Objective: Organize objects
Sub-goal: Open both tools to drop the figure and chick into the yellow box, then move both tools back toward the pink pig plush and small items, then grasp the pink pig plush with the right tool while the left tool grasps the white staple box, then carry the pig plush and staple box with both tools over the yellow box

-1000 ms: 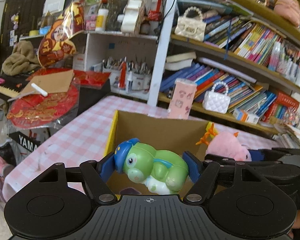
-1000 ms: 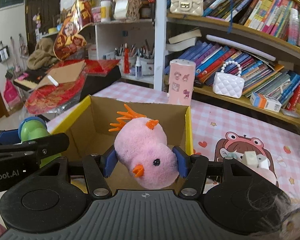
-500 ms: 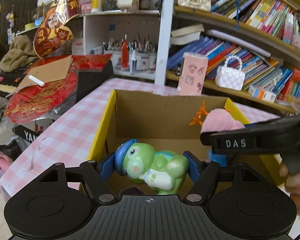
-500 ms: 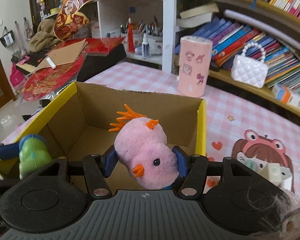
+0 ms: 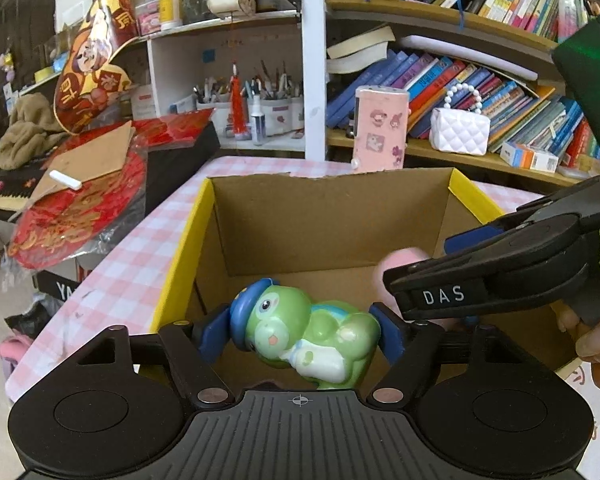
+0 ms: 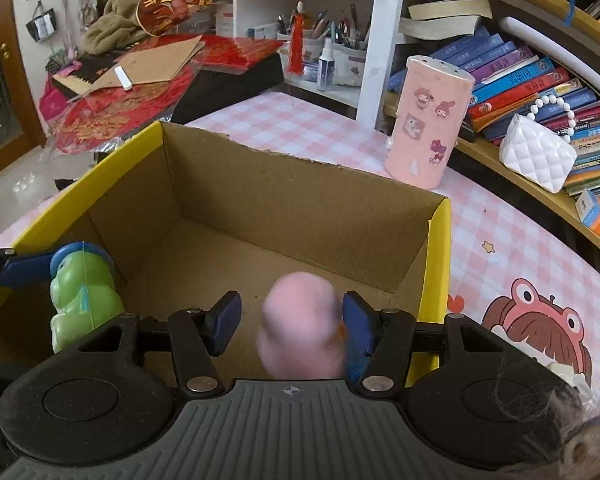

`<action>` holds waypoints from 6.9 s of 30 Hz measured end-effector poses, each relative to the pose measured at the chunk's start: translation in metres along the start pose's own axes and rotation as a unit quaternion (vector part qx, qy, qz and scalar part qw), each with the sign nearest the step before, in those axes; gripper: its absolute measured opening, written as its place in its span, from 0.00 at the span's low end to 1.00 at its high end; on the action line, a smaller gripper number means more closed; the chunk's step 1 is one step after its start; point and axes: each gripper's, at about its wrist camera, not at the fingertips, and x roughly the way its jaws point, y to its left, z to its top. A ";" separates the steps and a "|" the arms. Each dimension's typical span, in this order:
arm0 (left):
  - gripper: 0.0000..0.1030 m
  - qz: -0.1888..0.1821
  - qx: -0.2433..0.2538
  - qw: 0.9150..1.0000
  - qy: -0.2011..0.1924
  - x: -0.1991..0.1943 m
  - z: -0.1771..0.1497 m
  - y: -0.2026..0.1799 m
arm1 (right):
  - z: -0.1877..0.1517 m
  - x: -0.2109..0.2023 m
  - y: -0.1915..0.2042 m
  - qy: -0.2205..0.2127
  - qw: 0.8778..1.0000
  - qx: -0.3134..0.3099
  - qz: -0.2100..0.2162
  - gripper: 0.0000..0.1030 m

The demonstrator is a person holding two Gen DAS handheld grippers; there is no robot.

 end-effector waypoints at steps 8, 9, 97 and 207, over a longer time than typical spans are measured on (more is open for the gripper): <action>0.79 -0.002 -0.004 1.000 -0.021 -0.010 -0.001 0.003 | 0.000 -0.016 -0.004 -0.042 0.999 0.022 -0.020 0.64; 0.80 0.000 -0.005 1.000 -0.027 -0.012 -0.001 0.003 | 0.000 -0.020 -0.005 -0.049 0.998 0.028 -0.023 0.64; 0.91 -0.089 0.039 0.994 0.041 -0.146 -0.120 -0.053 | -0.248 -0.211 0.044 -0.014 0.954 0.233 -0.190 0.71; 0.50 0.040 -0.079 0.993 0.083 0.047 -0.016 -0.238 | -0.180 -0.188 -0.242 -0.104 0.968 0.226 -0.020 0.55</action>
